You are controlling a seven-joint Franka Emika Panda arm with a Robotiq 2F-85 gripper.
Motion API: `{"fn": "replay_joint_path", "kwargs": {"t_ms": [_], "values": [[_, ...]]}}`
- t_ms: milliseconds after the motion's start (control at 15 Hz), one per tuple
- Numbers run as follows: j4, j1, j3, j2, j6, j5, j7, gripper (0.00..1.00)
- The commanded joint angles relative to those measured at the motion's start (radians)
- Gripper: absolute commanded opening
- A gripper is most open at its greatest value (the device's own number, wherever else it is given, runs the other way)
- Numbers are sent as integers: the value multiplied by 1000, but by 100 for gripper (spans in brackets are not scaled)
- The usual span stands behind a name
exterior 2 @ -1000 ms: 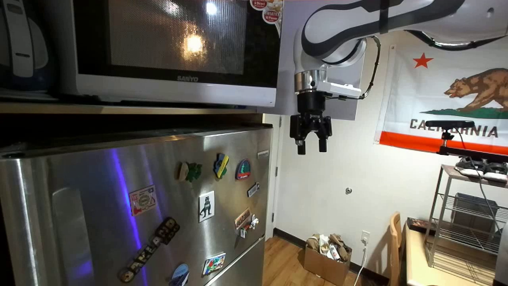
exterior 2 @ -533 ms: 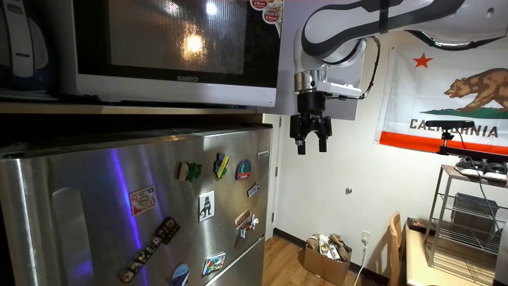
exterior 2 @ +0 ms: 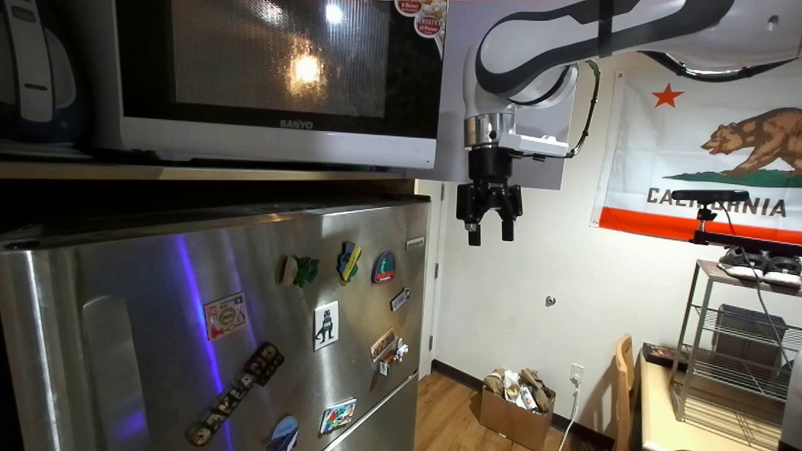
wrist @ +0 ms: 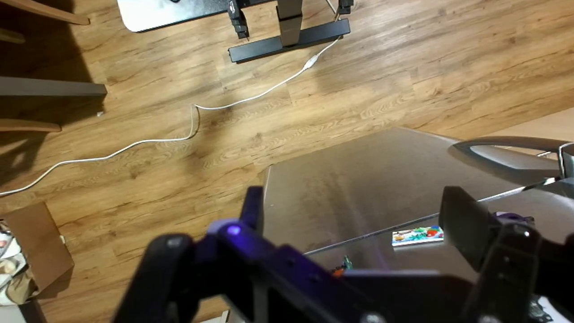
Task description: Close the microwave door
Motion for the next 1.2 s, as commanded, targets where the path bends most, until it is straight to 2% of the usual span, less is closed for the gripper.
{"fn": "replay_joint_path", "kwargs": {"t_ms": [0,600,1133], "values": [[-86,3,19,-52,45,-47,2,100],[-316,31,72,-210,141,-171,0,100],[-435,56,97,-339,198,-216,-20,100]]}}
